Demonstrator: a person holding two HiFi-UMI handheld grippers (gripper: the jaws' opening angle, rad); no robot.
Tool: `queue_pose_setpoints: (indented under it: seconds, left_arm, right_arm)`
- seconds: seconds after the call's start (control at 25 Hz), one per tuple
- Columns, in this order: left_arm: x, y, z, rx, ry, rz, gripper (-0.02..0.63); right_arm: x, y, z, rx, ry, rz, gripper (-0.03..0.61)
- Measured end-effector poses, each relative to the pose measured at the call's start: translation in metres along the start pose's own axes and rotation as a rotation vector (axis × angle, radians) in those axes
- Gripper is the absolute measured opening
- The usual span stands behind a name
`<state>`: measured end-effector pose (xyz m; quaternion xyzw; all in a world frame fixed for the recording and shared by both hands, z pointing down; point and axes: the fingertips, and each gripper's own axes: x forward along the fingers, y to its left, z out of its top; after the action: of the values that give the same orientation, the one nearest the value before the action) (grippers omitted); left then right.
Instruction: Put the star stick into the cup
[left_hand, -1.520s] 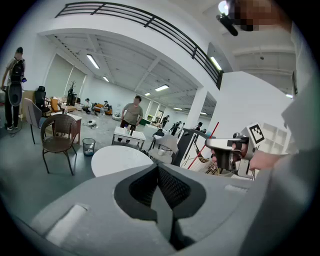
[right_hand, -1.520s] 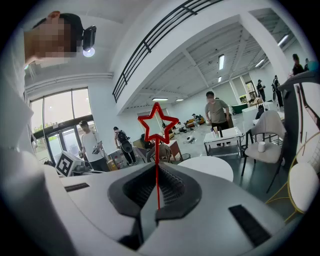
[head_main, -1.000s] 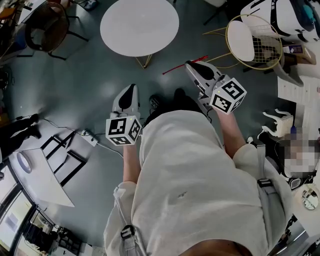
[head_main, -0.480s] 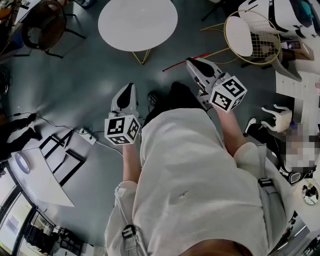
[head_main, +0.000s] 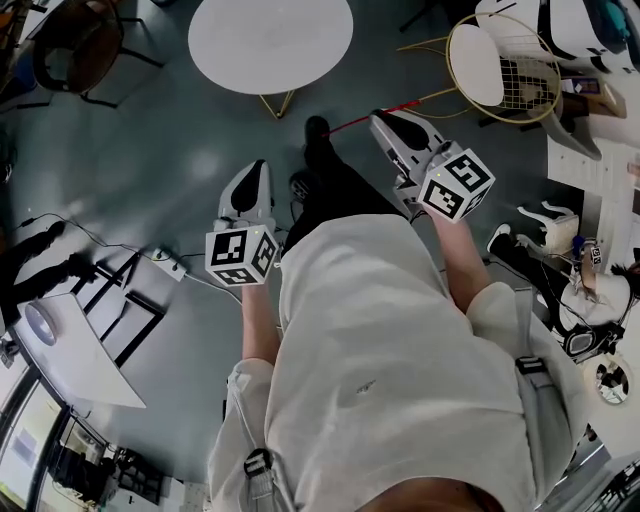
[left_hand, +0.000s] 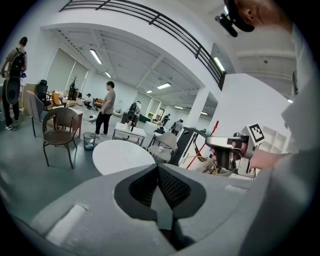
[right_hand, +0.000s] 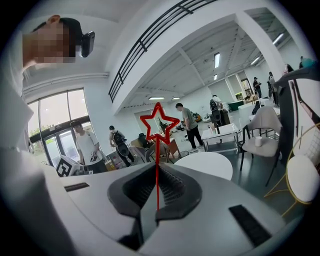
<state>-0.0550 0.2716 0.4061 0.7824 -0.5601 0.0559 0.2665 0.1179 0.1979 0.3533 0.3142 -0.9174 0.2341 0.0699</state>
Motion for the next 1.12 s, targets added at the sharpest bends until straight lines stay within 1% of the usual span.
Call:
queue_pose_setpoints:
  seconds: [0.24,0.52,0.64,0.96,1.12]
  left_arm:
    - [0.005,0.023,0.017,-0.012,-0.008,0.036,0.011]
    - [0.031,0.043,0.047,0.003,-0.004,0.052,0.011]
    - [0.047,0.053,0.066,0.008,-0.01,0.062,0.011]
    - [0.09,0.059,0.108,0.035,-0.018,0.09,0.011]
    - [0.11,0.061,0.115,0.022,-0.006,0.113,0.011]
  right_arm:
    - [0.037,0.001,0.016,0.0,-0.004,0.04,0.021]
    - [0.076,-0.021,0.045,0.011,-0.024,0.058,0.021]
    - [0.094,-0.034,0.062,0.009,-0.037,0.065,0.021]
    - [0.125,-0.079,0.099,0.029,-0.059,0.084,0.021]
    - [0.142,-0.101,0.111,0.043,-0.066,0.097,0.021]
